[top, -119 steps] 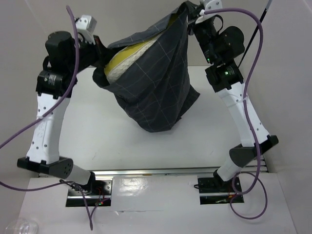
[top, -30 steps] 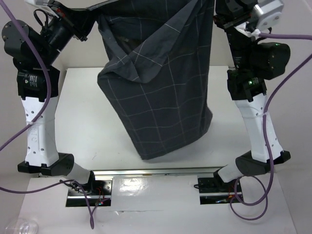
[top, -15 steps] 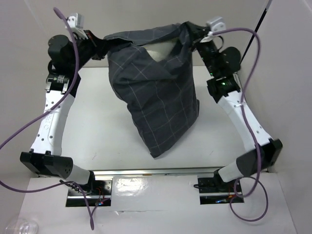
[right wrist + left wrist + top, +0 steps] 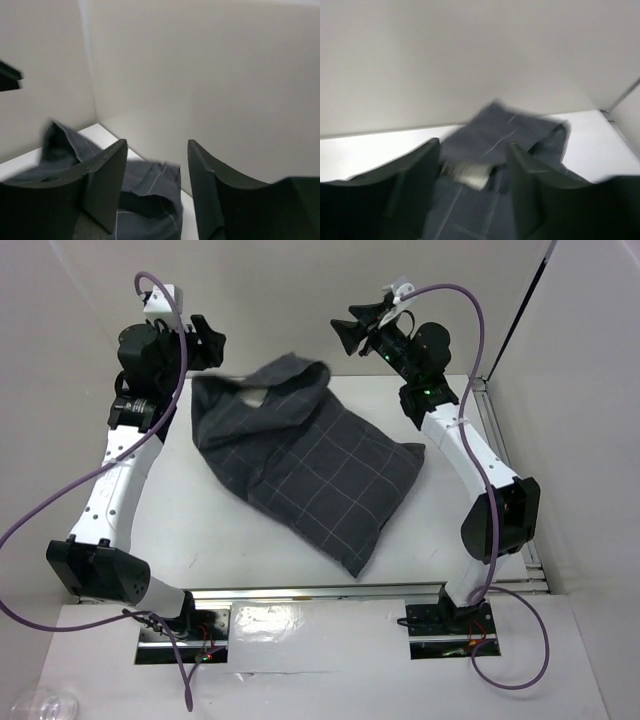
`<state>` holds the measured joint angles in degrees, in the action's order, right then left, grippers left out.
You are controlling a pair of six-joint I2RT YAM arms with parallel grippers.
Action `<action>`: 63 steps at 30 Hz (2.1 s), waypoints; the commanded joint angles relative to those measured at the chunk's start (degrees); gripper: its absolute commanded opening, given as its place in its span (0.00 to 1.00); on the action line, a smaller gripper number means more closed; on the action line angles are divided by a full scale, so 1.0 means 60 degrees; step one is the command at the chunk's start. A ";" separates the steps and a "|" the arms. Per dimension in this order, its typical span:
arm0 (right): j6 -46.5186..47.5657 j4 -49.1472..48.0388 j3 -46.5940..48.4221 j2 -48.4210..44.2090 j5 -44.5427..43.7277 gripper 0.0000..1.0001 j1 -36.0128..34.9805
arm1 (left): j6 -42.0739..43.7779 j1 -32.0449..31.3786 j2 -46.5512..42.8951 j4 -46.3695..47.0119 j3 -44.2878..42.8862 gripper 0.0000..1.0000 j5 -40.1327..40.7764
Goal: Put the pillow into the pillowcase
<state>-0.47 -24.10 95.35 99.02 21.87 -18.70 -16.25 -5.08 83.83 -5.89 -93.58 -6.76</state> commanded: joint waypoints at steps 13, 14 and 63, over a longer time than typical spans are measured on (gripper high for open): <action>0.1074 0.7418 0.0807 -0.0715 0.3299 0.00 0.0626 | 0.0294 -0.0148 -0.0467 -0.0585 -0.0460 0.52 -0.2923; 0.1074 0.7429 0.0807 -0.0713 0.3415 0.00 0.0626 | 0.0161 -0.0149 -0.0466 -0.0586 -0.0458 0.44 -0.3249; 0.1806 1.0300 -0.0627 0.2804 -0.0714 0.00 -0.1571 | 0.3587 -0.2172 0.7927 -0.4528 -0.4253 0.00 -0.1063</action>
<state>8.34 36.93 93.97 116.29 21.89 -27.90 3.05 -19.90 131.07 -35.77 -117.12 -20.67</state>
